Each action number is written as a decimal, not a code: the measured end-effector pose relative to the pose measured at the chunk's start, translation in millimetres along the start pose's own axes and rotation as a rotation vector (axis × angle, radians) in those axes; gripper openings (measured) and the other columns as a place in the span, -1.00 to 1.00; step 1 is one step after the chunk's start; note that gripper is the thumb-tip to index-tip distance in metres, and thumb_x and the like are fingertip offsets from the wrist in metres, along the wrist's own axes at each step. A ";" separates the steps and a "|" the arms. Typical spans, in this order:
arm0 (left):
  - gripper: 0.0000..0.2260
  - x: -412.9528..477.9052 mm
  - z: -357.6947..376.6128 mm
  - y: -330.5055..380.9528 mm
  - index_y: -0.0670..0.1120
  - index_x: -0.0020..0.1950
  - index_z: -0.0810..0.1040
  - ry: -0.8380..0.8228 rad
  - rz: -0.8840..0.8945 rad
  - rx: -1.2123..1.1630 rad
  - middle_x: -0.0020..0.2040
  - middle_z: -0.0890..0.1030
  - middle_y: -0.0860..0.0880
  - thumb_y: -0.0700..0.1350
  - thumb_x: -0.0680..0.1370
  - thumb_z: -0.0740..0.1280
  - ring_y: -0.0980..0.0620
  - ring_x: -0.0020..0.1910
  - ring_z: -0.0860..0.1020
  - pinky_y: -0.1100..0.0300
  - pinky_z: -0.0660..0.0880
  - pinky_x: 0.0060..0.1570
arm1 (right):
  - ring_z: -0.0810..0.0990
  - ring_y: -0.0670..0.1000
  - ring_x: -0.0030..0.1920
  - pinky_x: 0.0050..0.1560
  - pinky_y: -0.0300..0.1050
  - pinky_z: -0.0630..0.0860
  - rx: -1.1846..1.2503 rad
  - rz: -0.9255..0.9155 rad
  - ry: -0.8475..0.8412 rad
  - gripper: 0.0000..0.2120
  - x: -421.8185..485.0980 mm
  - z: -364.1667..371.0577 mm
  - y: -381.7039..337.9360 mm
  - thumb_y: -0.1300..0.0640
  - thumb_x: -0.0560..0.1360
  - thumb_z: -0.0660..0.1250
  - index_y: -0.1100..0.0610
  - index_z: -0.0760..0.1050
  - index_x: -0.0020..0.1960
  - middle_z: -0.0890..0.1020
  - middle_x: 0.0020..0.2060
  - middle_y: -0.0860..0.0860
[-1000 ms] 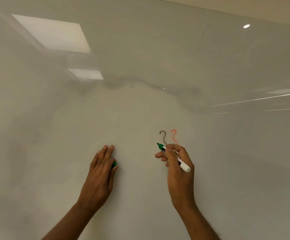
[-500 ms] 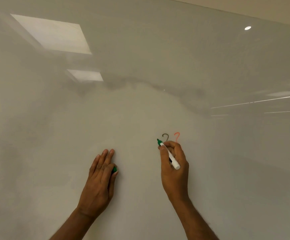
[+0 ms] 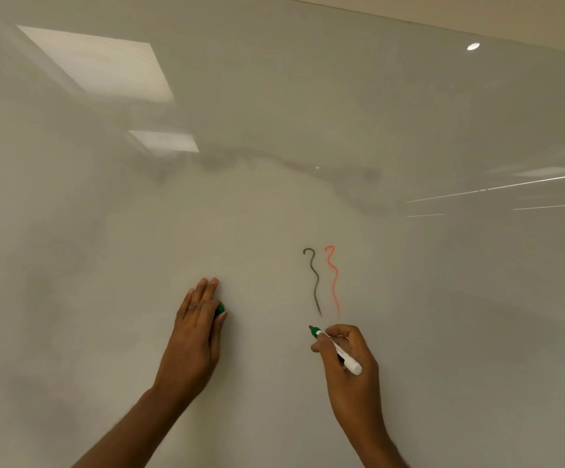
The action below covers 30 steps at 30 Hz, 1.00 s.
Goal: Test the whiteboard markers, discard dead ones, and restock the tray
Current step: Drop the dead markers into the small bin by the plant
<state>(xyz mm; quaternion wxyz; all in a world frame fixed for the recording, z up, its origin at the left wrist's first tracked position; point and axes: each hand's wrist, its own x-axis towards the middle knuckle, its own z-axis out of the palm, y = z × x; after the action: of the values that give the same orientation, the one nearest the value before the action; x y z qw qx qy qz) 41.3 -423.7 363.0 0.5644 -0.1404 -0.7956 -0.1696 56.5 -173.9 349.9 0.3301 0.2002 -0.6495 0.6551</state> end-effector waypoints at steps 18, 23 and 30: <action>-0.76 -24.2 -86.2 126.7 -0.24 0.28 0.58 0.068 -1.197 -1.649 0.06 0.68 -0.29 -0.19 0.65 0.29 -0.17 -0.03 0.71 0.02 0.69 -0.12 | 0.59 -0.16 0.23 0.18 -0.21 0.57 0.184 -0.059 -0.450 -0.75 -87.1 9.9 -78.3 -0.07 0.54 0.26 -0.20 0.58 0.18 0.65 0.14 -0.26; -0.76 -37.7 -101.3 128.7 -0.20 0.27 0.63 -0.003 -1.161 -1.601 0.06 0.67 -0.29 -0.16 0.66 0.29 -0.15 -0.01 0.69 0.02 0.68 -0.03 | 0.58 -0.14 0.25 0.18 -0.35 0.50 0.195 -0.040 -0.428 -0.77 -102.1 14.0 -83.4 0.01 0.59 0.27 -0.06 0.60 0.21 0.66 0.15 -0.18; -0.76 -65.4 -114.5 134.9 -0.19 0.17 0.69 -0.046 -1.134 -1.430 -0.03 0.70 -0.21 -0.13 0.67 0.27 -0.12 -0.05 0.69 0.01 0.66 0.05 | 0.59 -0.19 0.20 0.10 -0.40 0.50 0.074 0.024 -0.356 -0.79 -131.5 21.0 -87.4 -0.05 0.60 0.23 -0.16 0.58 0.16 0.65 0.11 -0.25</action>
<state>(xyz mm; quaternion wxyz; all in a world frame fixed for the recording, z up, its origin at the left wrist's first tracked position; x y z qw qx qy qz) 215.8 -353.1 351.1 0.1590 -0.0479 -0.4618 -0.8713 205.9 -222.6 323.4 0.1945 0.3175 -0.6755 0.6365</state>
